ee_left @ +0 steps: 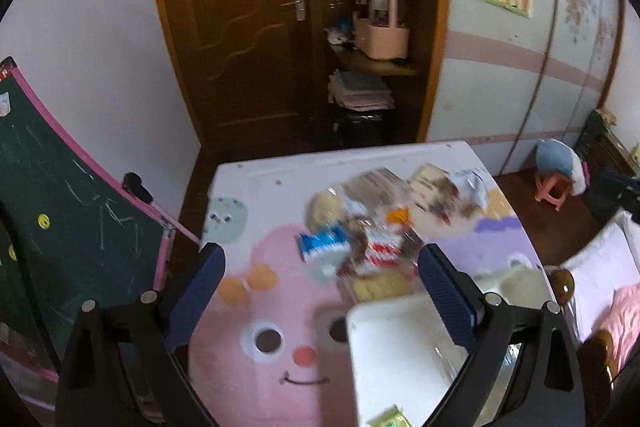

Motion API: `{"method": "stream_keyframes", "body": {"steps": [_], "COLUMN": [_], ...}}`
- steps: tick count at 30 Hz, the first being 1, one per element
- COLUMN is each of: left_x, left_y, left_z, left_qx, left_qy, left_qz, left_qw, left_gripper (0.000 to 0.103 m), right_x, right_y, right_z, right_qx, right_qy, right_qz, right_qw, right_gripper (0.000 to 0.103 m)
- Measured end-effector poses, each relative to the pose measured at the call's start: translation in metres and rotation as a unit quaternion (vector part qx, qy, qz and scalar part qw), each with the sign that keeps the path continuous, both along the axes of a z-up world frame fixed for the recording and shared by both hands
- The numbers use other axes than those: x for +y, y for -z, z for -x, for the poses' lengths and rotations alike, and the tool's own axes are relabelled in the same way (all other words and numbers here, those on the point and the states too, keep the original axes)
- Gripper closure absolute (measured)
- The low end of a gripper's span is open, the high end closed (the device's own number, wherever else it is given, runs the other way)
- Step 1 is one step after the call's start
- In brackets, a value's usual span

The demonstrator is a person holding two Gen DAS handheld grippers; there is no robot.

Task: Organize snacks
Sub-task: 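Grasp the blue foil candy with left gripper while right grasps the white printed bag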

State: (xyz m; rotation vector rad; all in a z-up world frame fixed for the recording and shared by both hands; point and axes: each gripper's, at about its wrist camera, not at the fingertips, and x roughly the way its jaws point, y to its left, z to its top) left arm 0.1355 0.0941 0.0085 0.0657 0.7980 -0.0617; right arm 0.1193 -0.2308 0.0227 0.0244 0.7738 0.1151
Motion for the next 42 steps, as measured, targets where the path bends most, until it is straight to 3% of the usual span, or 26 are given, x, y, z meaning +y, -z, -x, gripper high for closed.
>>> {"method": "stream_keyframes", "body": {"steps": [4,7,13,19,24,28,35,42], "left_x": [0.010,0.014,0.013,0.005,0.001,-0.005,-0.016,-0.020], "left_y": [-0.012,-0.011,0.031,0.111,0.177,0.216,0.247,0.263], "left_z": [-0.034,-0.065,-0.122,-0.160,-0.183,-0.194,-0.206,-0.220], "left_qx": [-0.010,0.002,0.059,0.138,0.198,0.224,0.235,0.240], "left_qy": [-0.007,-0.005,0.018,0.052,0.063,0.078,0.098,0.113], "left_qz": [-0.024,-0.031,-0.035,-0.071,-0.102,-0.125,-0.144,-0.154], "left_qw": [0.9996,0.9995,0.9975,0.9866,0.9728,0.9634,0.9560,0.9517], "left_gripper": [0.006,0.006,0.006,0.006,0.006,0.006,0.006,0.006], "right_x": [-0.019,-0.036,-0.042,-0.047,-0.053,-0.052,-0.048,-0.039], "right_y": [-0.021,-0.032,-0.024,0.038,0.099,0.143,0.204,0.235], "right_z": [-0.040,-0.071,-0.126,-0.177,-0.205,-0.222,-0.243,-0.254], "right_qx": [0.001,0.010,0.004,0.075,0.137,0.185,0.226,0.239], "right_qy": [0.017,0.031,0.040,0.035,0.033,0.031,0.029,0.024], "right_qz": [0.012,-0.002,0.045,0.018,0.002,-0.001,0.012,0.026], "right_qw": [1.000,0.999,0.998,0.996,0.990,0.982,0.974,0.970], "right_gripper": [0.058,0.049,0.038,0.038,0.038,0.038,0.038,0.033]}}
